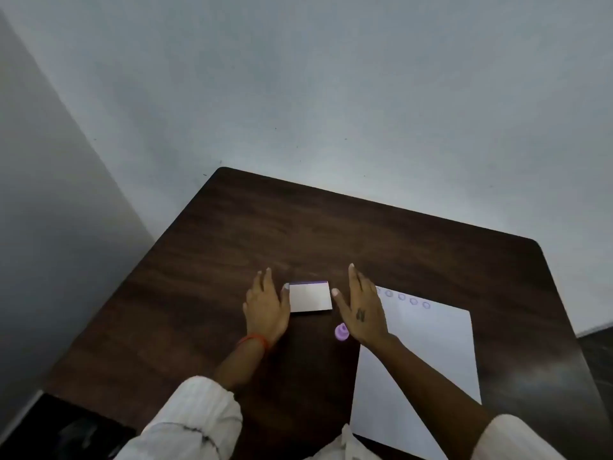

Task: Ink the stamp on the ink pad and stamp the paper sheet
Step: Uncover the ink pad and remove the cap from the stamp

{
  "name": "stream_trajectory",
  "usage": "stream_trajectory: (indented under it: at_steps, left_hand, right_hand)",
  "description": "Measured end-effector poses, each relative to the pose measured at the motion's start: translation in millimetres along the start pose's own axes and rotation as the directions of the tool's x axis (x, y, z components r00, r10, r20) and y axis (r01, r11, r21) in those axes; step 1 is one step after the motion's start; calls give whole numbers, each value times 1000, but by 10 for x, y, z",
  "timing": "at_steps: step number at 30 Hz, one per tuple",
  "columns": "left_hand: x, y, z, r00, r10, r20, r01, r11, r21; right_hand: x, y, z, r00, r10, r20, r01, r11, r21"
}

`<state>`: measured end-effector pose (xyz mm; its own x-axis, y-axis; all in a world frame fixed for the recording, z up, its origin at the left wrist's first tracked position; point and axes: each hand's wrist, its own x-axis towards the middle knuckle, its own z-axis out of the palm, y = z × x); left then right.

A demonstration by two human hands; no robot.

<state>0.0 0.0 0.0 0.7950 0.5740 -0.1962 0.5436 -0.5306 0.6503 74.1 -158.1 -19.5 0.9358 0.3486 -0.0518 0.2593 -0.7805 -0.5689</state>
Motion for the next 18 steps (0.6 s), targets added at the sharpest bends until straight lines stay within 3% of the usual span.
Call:
stream_trajectory:
  at_steps: [5, 9, 18]
  left_hand:
    - [96, -73, 48, 987, -124, 106, 132, 989, -71]
    - [122, -27, 74, 982, -127, 143, 141, 986, -90]
    - [53, 46, 116, 980, -117, 160, 132, 987, -89]
  right_hand:
    - [129, -30, 93, 990, 113, 83, -112, 994, -10]
    - [182, -70, 145, 973, 160, 167, -166, 986, 25]
    - [194, -148, 197, 984, 112, 138, -115, 993, 19]
